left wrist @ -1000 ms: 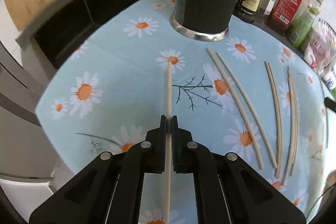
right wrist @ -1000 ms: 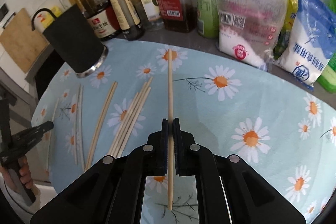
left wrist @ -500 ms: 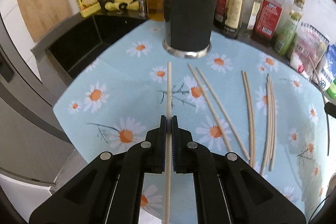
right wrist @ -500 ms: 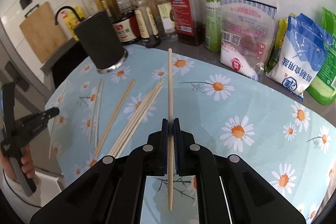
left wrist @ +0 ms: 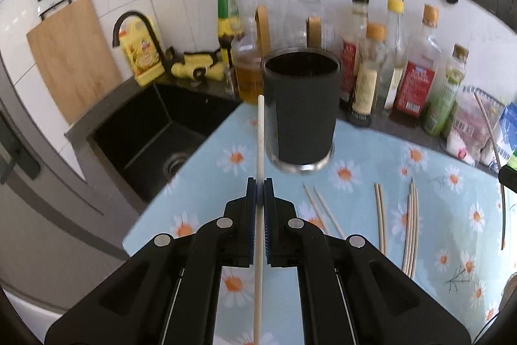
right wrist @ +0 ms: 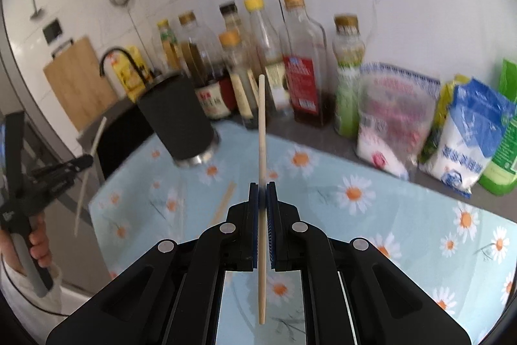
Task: Organize utensils
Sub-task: 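Lift both held chopsticks and carry them up toward the black holder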
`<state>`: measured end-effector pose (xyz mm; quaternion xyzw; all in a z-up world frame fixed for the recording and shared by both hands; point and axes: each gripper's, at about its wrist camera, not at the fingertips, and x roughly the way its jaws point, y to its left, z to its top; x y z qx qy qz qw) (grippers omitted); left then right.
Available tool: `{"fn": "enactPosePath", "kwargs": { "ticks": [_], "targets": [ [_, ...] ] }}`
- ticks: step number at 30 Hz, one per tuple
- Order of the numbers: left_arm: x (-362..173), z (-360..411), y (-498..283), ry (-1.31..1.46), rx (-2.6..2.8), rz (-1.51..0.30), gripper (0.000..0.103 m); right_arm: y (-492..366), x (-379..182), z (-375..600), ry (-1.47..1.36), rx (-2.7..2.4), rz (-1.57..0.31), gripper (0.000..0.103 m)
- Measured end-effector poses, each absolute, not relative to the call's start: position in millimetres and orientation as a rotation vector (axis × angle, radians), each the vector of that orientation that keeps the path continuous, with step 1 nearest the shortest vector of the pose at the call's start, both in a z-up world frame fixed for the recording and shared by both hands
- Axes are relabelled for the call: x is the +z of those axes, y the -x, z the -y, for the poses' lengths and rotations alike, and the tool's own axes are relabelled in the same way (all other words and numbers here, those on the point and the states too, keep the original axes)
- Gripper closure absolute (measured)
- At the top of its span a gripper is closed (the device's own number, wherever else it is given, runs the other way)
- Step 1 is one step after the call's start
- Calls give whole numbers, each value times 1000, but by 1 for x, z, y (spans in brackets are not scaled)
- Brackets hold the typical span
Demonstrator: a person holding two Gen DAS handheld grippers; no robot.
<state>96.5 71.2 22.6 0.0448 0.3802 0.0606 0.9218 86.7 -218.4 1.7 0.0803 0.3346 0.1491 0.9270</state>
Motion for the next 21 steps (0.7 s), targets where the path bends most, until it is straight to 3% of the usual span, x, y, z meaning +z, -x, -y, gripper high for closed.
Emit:
{"fn": "enactPosePath", "kwargs": {
  "ticks": [21],
  "targets": [
    [99, -114, -192, -52, -133, -569, 98, -138, 68, 150, -281, 310, -458, 98]
  ]
}}
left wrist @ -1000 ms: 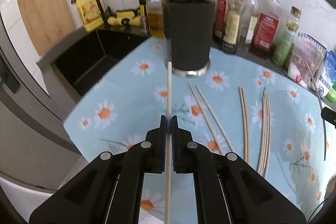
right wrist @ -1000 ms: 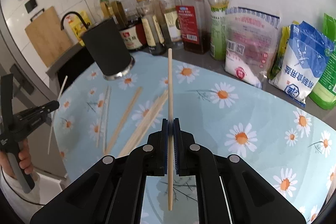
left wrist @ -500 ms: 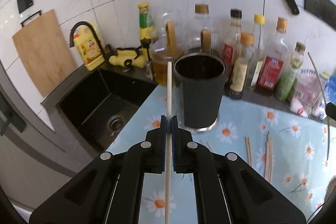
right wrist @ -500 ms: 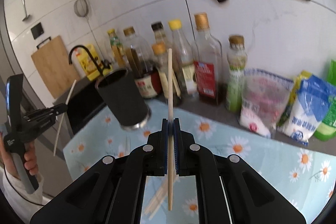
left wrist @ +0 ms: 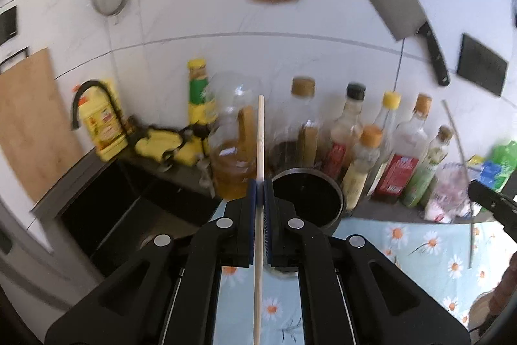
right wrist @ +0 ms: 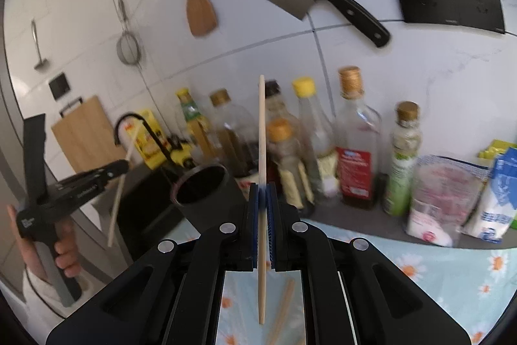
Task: Organize utensils
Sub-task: 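Lift both held chopsticks and carry them up toward the black holder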
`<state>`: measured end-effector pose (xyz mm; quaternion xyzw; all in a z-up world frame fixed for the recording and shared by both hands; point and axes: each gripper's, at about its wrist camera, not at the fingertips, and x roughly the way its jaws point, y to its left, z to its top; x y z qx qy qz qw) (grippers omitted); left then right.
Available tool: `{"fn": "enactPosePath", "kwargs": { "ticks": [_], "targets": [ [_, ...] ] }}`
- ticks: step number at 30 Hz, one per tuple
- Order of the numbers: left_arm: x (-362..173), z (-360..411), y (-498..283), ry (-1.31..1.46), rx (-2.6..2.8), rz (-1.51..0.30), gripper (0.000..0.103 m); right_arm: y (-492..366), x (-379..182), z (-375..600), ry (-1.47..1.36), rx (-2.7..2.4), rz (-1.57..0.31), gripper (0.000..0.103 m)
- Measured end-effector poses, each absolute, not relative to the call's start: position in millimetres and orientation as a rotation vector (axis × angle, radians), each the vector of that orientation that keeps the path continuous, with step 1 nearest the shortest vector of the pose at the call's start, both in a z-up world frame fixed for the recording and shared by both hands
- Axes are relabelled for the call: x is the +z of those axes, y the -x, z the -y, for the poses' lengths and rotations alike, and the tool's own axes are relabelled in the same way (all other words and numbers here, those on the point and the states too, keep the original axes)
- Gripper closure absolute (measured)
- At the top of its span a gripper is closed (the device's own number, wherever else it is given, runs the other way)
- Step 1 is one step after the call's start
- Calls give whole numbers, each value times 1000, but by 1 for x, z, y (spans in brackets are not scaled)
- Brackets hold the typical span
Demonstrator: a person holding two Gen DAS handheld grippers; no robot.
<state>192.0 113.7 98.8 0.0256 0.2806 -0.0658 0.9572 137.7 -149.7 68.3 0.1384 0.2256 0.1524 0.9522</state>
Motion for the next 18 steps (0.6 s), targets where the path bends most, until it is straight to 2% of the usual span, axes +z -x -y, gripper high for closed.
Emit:
{"fn": "enactPosePath", "kwargs": {
  "ticks": [18],
  "targets": [
    [111, -139, -266, 130, -503, -381, 98, -199, 87, 60, -380, 364, -240, 98]
  ]
}}
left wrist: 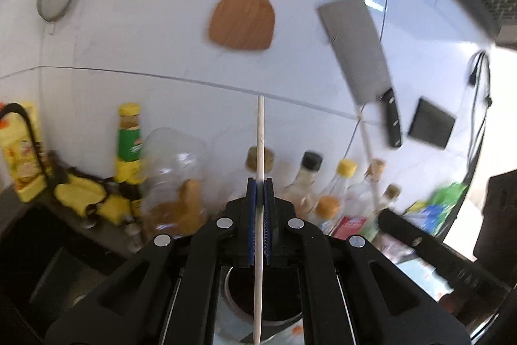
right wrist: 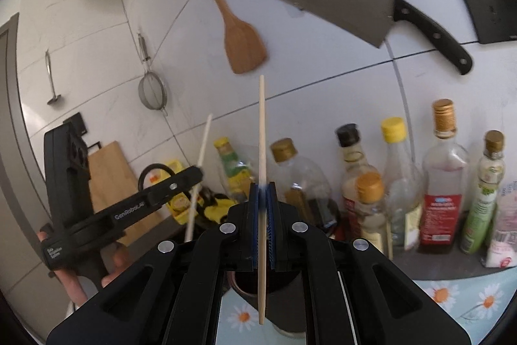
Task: Organize utensils
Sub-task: 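Lift both held chopsticks and carry them up toward the black holder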
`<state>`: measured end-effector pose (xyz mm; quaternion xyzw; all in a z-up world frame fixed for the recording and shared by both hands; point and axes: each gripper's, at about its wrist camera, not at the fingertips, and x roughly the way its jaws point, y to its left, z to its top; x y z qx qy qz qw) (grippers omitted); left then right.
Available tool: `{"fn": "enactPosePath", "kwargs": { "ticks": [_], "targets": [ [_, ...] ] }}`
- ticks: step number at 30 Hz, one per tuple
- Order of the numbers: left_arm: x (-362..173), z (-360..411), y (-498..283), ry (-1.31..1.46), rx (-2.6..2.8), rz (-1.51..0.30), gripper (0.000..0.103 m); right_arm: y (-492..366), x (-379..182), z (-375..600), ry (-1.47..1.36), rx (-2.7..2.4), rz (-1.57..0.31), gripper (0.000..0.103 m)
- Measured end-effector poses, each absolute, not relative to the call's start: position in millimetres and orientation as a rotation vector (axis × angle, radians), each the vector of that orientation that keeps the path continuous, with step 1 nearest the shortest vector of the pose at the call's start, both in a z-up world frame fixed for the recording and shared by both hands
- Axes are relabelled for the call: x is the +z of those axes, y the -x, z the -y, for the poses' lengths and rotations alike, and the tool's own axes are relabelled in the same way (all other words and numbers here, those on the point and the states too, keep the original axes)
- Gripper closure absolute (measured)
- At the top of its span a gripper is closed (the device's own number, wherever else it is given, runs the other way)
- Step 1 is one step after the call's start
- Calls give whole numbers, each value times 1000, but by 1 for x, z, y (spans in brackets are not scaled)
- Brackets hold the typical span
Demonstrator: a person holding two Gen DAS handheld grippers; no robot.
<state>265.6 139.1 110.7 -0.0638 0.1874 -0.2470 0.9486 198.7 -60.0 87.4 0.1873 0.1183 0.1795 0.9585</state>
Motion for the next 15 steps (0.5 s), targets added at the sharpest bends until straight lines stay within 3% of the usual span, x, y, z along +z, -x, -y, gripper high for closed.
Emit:
{"fn": "enactPosePath", "kwargs": {
  "ticks": [15],
  "targets": [
    [70, -129, -298, 169, -620, -336, 98, -236, 66, 29, -335, 345, -174, 98]
  ]
}}
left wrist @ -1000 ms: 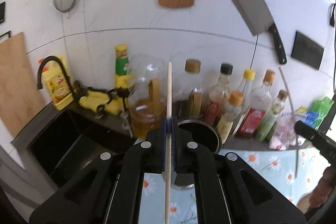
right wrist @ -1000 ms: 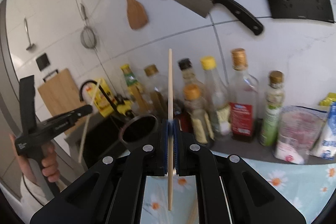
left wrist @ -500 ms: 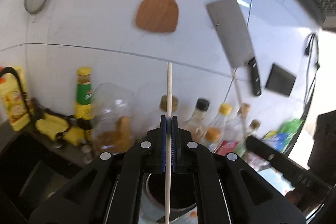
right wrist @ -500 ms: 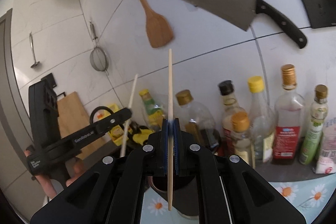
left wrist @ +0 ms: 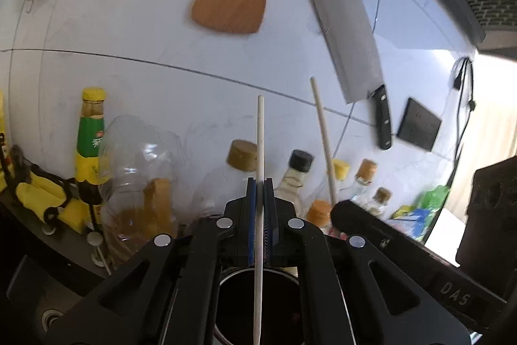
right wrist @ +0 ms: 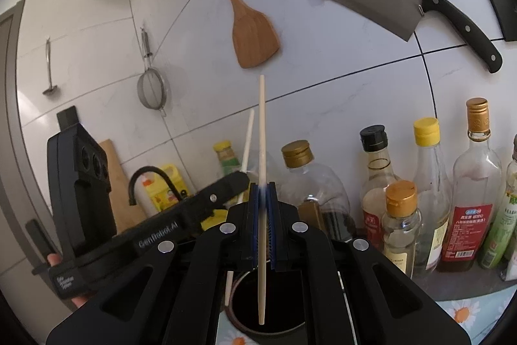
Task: Organize utensils
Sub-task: 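Lower both chopsticks into the black holder and open both tools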
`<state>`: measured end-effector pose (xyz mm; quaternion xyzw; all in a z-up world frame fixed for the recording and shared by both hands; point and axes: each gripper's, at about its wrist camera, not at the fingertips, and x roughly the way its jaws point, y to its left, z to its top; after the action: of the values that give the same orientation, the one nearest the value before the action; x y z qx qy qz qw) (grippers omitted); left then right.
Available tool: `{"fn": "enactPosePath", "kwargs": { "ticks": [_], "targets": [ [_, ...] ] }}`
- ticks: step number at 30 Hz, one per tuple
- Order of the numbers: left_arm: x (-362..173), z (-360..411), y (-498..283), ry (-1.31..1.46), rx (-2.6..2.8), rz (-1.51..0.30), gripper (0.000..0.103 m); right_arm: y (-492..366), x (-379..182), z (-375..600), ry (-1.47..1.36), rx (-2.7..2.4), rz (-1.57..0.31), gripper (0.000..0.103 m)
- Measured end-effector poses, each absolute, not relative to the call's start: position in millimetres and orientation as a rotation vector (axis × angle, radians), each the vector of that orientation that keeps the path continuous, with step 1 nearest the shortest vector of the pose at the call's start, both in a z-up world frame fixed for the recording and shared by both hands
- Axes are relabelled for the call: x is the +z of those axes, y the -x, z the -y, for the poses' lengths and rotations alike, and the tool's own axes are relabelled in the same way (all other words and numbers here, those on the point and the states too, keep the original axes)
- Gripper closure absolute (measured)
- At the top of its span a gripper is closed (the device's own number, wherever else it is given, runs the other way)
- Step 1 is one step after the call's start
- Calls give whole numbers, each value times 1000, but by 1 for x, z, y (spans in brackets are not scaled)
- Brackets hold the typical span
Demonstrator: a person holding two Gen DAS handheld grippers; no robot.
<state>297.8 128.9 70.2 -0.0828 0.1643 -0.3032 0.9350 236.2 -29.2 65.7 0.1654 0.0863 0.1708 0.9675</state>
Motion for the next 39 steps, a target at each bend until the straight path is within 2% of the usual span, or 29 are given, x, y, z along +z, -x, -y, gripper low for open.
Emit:
{"fn": "enactPosePath", "kwargs": {
  "ticks": [9, 18, 39],
  "targets": [
    [42, -133, -291, 154, -642, -297, 98, -256, 31, 17, -304, 352, -177, 98],
    [21, -140, -288, 149, -653, -330, 98, -263, 8, 5, -264, 316, -242, 98],
    [9, -151, -252, 62, -585, -407, 98, -236, -4, -11, -85, 293, -354, 96]
  ]
}}
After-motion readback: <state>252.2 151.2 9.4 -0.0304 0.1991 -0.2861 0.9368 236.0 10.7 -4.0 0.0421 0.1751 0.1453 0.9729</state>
